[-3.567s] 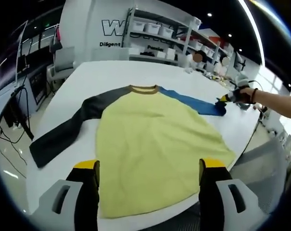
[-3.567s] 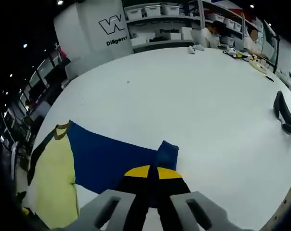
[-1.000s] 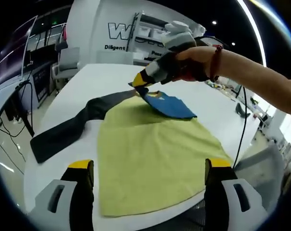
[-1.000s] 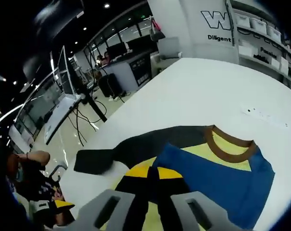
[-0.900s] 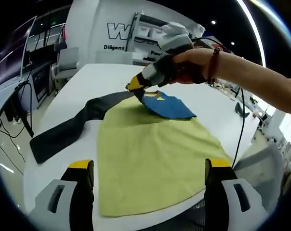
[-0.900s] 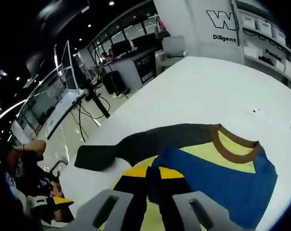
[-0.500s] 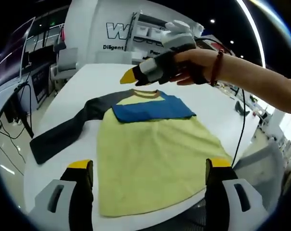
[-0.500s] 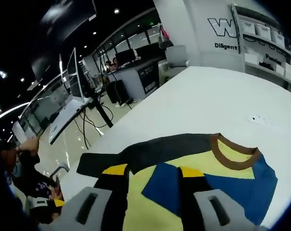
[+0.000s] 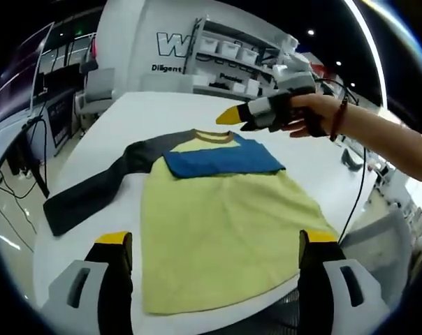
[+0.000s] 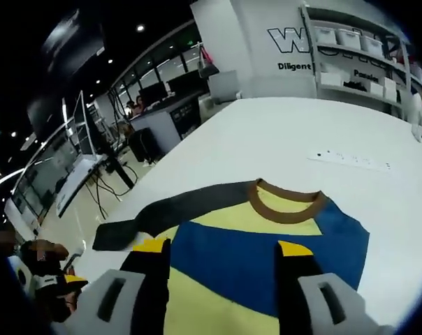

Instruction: Fold the garment on the visible template until the final outline fits inside the template.

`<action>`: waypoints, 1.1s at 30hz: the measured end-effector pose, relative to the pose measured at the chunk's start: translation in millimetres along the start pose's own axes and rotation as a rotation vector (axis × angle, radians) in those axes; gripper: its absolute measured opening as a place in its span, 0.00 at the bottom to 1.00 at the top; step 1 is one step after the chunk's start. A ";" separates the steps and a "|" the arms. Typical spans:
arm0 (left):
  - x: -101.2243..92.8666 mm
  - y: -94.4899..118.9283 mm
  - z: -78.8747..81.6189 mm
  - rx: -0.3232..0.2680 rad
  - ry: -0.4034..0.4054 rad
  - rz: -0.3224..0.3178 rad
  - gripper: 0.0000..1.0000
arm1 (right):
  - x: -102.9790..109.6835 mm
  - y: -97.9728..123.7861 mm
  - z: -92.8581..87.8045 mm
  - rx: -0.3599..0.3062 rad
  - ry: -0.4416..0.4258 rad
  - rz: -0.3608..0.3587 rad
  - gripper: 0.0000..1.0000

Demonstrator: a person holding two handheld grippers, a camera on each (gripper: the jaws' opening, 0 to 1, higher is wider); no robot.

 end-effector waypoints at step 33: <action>-2.7 1.0 1.6 -0.004 0.017 -0.015 0.99 | -119.3 68.8 -80.5 0.079 -0.130 -0.282 0.45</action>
Point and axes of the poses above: the point that each gripper's makers call its tool centre point, and the gripper's own axes: y roughly backward along the fingers, x roughly to its left, z roughly out of its top, the point moved 3 cm from there along y, roughly backward along the fingers, and after that the axes turned 14 degrees about -x, right-handed, at the moved point
